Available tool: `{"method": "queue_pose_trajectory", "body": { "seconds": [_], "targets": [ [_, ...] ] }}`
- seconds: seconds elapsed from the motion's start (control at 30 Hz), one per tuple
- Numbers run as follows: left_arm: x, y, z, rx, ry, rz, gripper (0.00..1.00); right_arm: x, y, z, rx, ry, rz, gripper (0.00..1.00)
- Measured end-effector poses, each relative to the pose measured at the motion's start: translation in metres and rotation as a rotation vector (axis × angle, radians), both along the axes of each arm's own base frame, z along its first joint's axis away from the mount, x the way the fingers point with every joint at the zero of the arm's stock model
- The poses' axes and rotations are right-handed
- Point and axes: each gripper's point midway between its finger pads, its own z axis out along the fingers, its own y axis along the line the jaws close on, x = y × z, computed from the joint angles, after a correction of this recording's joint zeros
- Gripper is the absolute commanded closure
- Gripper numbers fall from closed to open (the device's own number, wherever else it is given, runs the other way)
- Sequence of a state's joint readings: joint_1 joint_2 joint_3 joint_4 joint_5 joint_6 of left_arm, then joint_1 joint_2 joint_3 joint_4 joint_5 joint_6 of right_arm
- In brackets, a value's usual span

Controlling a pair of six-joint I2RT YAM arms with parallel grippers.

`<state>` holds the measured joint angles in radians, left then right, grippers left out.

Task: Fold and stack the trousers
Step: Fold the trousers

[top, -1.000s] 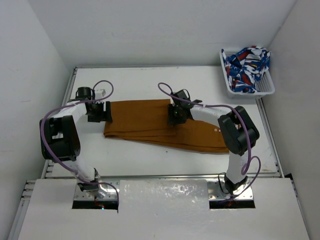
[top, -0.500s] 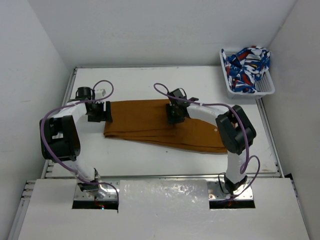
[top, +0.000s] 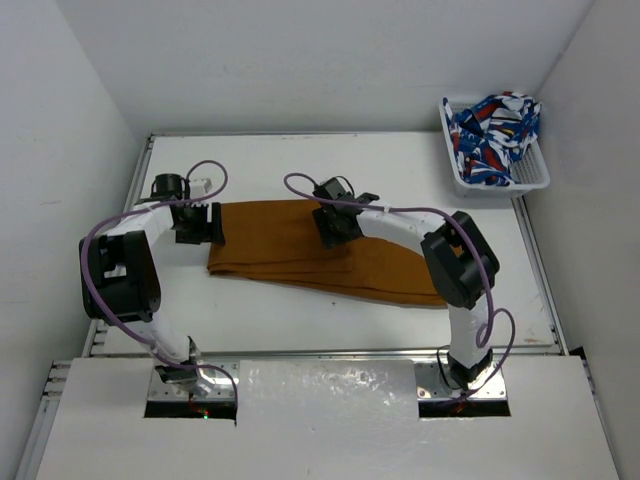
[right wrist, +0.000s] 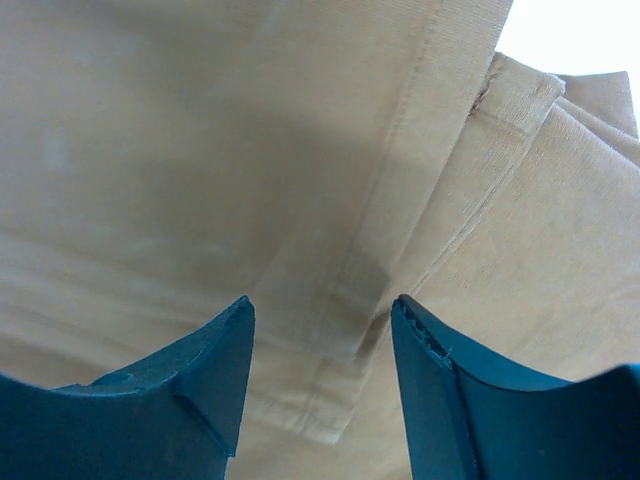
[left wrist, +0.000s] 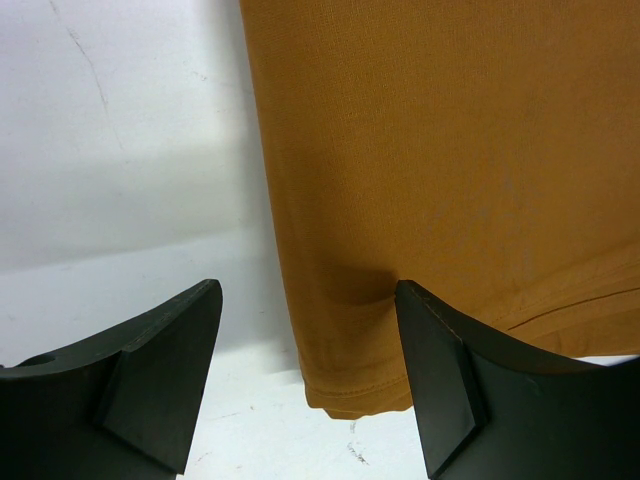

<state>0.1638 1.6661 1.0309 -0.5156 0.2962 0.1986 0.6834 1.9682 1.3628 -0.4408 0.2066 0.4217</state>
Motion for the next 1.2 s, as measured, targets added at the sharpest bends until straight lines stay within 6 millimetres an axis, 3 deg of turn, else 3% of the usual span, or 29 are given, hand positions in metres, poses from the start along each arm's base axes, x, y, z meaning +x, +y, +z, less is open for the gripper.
{"method": "queue_pose_trajectory", "body": {
  "seconds": [0.23,0.47,0.7,0.8,0.9,1.03,1.2],
  "targets": [
    [0.0,0.0,0.0,0.001,-0.001,-0.002,0.32,0.003,-0.009,-0.017,-0.055,0.028,-0.001,0.47],
    [0.0,0.0,0.0,0.002,-0.001,-0.002,0.32,0.001,-0.003,-0.019,-0.025,0.036,0.005,0.68],
    [0.0,0.0,0.0,0.001,0.0,-0.002,0.32,0.001,-0.002,-0.024,0.029,0.063,-0.015,0.79],
    [0.0,0.0,0.0,0.002,0.0,-0.002,0.32,-0.002,-0.002,-0.028,0.054,0.082,-0.025,1.0],
    [0.0,0.0,0.0,0.003,0.0,-0.002,0.32,-0.002,-0.001,-0.03,0.091,0.093,-0.041,1.0],
    [0.0,0.001,0.0,0.005,0.0,0.0,0.32,-0.005,-0.001,-0.021,0.146,0.095,-0.047,1.0],
    [0.0,0.001,0.0,0.006,0.001,0.0,0.32,-0.016,0.008,0.01,0.253,0.081,-0.009,1.0]
  ]
}}
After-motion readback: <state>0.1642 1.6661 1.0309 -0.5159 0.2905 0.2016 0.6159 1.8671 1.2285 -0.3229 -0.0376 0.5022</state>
